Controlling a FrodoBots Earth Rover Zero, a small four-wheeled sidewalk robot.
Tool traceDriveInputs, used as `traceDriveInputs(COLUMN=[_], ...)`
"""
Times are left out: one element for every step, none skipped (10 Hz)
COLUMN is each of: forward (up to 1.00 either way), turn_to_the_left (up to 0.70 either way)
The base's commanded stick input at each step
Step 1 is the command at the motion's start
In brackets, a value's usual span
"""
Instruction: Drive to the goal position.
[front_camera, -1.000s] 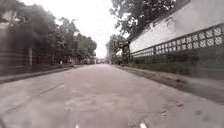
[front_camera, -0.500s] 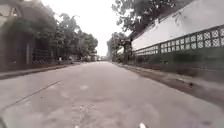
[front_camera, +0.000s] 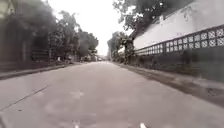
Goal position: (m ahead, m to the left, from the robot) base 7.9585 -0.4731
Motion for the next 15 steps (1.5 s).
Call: traceDriveInputs(forward=[1.00,1.00,1.00,1.00,1.00,1.00,1.00,1.00,1.00,1.00,1.00,1.00,1.00,1.00,1.00], turn_to_the_left=[0.00,0.00,0.00,0.00,0.00,0.00,-0.18,-0.27,-0.11,0.00,0.00,0.00,0.00,-0.16,-0.27])
